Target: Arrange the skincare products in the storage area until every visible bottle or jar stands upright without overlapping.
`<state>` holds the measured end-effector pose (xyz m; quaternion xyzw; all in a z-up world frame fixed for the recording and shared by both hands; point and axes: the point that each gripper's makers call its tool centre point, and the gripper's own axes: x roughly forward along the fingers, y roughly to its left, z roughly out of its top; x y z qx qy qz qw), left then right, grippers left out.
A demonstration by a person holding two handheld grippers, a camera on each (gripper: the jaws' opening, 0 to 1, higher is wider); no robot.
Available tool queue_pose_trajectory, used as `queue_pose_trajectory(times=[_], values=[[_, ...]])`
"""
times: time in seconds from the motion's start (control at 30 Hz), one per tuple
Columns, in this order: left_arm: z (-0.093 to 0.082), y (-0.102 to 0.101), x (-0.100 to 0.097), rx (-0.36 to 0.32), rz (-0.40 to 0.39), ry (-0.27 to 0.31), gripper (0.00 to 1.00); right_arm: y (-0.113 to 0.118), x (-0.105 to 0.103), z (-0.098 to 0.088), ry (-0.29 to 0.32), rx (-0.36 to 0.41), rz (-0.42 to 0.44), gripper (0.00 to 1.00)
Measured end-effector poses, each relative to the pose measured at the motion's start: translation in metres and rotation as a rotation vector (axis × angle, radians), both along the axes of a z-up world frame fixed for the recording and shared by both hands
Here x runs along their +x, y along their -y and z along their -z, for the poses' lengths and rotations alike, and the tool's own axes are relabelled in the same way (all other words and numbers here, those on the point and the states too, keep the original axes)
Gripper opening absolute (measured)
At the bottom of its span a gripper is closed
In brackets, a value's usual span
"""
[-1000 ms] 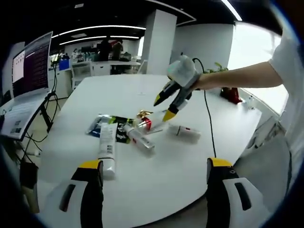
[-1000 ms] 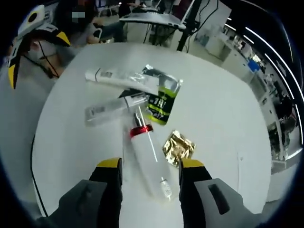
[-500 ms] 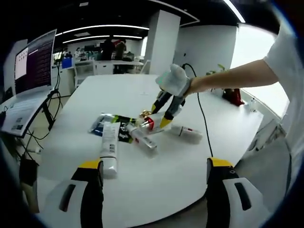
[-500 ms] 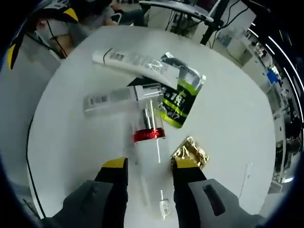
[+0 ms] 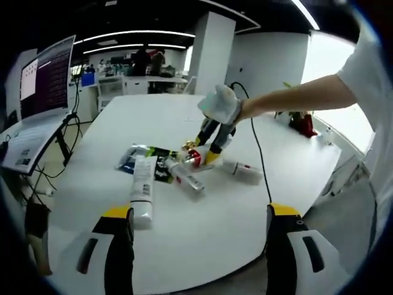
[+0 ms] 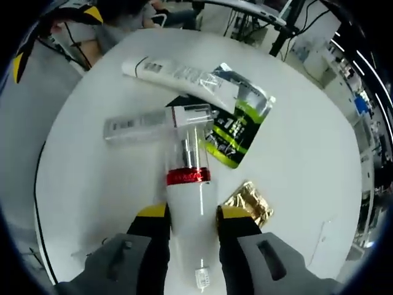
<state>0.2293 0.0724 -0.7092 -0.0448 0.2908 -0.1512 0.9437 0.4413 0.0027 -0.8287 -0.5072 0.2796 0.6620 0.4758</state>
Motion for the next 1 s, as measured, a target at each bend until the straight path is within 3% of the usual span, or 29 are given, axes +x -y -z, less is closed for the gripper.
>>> queue_pose_trajectory(times=[0.5,0.6,0.77,1.0], values=[[0.002,-0.002,0.000,0.008,0.002,-0.005,0.82,-0.002,0.001,0.003,0.005,0.018,0.000,0.29],[0.002,-0.003,0.000,0.009,0.004,-0.003,0.82,-0.002,0.001,0.000,0.023,0.049,-0.010,0.28],[0.003,-0.004,0.000,0.012,0.004,-0.001,0.82,-0.002,0.006,-0.004,0.042,0.108,0.046,0.27],[0.004,-0.005,0.000,0.016,0.006,0.001,0.82,0.000,0.005,-0.022,0.015,0.193,0.114,0.27]])
